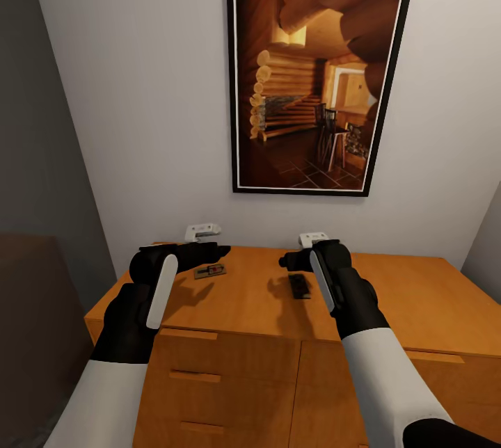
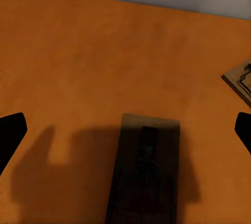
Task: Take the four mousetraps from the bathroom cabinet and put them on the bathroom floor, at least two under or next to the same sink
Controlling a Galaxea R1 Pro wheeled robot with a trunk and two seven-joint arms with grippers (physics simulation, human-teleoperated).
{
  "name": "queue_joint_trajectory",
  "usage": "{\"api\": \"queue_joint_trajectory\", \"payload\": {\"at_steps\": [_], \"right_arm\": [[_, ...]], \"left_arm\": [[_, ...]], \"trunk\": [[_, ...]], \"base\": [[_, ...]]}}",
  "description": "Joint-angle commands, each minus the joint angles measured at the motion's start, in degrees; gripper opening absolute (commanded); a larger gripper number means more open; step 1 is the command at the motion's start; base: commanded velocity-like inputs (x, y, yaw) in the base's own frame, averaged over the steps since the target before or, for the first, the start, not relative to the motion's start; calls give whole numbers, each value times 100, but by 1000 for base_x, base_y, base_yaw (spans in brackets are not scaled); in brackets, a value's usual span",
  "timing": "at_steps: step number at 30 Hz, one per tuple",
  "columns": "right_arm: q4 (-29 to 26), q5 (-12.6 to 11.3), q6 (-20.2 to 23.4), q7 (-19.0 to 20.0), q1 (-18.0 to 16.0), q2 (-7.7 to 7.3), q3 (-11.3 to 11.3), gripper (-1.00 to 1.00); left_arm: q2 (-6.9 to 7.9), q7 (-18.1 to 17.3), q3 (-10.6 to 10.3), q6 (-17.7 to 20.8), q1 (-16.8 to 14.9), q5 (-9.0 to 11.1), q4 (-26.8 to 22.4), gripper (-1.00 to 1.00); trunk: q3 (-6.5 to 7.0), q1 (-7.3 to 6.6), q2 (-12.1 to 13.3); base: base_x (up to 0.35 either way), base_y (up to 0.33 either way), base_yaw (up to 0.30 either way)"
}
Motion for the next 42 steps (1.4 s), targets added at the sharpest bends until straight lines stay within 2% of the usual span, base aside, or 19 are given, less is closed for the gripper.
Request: {"api": "queue_joint_trajectory", "payload": {"at_steps": [1,19,42], "right_arm": [[-2,42,25,21,-4,1,1,100],[448,41,25,34,-4,-16,-8,100],[471,80,25,34,-4,-48,-23,100]], "left_arm": [[-2,-16,5,25,-5,-2,-4,100],[0,-16,5,25,-5,-3,-4,100],[-2,-16,4,25,-5,-11,-4,100]], "trunk": [[-7,0,-4],[-7,0,-4],[-7,0,-4]], "base": [[0,0,0],[0,0,0],[-5,0,0]]}}
